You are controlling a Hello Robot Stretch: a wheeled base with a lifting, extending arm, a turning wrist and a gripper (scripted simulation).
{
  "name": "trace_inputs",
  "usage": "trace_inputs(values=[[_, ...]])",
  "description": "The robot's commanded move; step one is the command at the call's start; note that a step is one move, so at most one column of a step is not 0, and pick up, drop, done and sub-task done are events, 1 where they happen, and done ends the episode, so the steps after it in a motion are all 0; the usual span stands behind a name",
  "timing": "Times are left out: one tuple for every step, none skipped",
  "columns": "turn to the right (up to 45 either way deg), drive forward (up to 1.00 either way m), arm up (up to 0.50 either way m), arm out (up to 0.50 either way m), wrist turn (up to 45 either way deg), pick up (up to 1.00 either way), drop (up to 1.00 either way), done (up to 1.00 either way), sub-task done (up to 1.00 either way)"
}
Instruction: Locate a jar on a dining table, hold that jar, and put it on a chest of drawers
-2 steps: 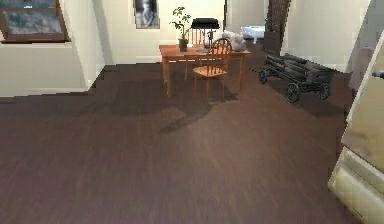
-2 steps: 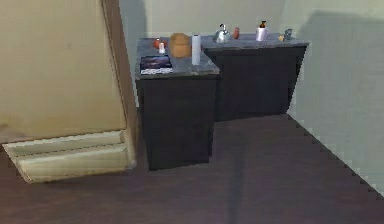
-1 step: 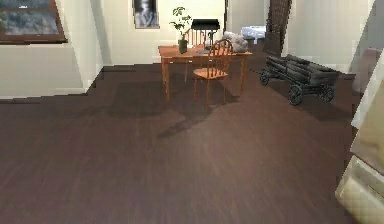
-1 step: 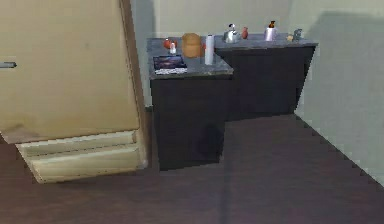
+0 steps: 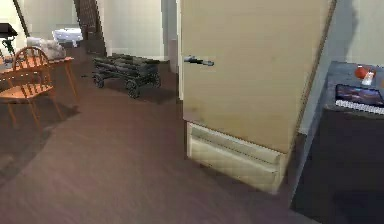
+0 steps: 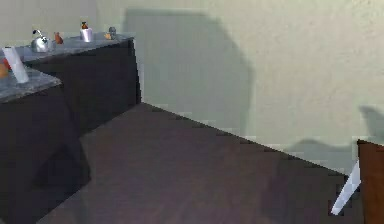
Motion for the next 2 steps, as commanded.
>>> trace_inputs(values=[[45.0,0.0,0.0,0.0,0.0,0.0,0.0,0.0,0.0],[18.0,0.0,0.0,0.0,0.0,0.0,0.0,0.0,0.0]])
